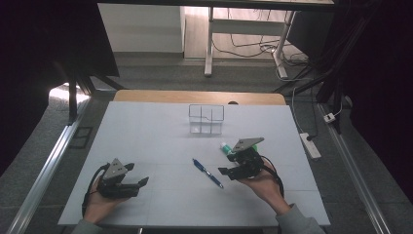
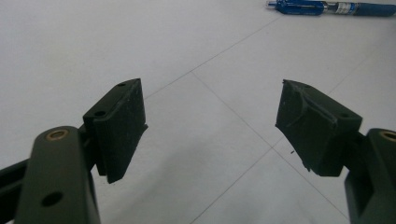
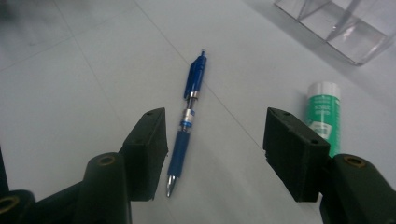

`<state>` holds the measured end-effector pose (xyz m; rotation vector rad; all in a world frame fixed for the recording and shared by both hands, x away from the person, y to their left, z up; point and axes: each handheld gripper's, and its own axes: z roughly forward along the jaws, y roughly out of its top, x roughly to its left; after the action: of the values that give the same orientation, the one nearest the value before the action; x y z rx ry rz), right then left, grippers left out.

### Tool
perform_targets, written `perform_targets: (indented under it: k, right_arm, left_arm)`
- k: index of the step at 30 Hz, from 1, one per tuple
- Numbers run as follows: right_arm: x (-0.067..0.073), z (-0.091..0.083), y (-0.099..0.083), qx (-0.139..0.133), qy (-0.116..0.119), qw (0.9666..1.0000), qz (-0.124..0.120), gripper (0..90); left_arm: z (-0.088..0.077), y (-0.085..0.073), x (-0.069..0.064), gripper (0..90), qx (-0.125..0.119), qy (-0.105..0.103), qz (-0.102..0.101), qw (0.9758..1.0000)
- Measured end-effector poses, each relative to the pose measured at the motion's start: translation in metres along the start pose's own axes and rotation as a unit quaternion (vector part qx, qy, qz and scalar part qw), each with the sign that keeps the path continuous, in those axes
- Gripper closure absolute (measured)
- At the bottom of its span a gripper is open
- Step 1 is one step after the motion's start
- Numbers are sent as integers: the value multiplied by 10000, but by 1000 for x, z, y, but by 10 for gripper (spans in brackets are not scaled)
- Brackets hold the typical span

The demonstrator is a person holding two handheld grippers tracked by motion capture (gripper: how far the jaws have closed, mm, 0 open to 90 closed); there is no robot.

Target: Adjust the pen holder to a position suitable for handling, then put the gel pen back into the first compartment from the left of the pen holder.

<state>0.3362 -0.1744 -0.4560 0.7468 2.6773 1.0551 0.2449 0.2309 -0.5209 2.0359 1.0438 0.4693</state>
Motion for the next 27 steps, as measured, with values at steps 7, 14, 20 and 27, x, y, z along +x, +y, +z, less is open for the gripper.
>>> perform_targets:
  k: [7, 14, 20, 27]
  right_arm:
    - [11, 13, 5, 258, 103, 9995, -118, 386]
    - [19, 28, 5, 544, 157, 9981, -227, 380]
    - [23, 35, 6, 679, 165, 9971, -305, 380]
    - [27, 47, 7, 910, 187, 9951, -327, 379]
  left_arm:
    - [-1, -1, -1, 238, -2, 12, 2, 10000]
    - [1, 0, -2, 238, 21, -4, 38, 10000]
    - [1, 0, -3, 238, 34, -9, 40, 10000]
    - [1, -1, -2, 238, 36, -6, 14, 10000]
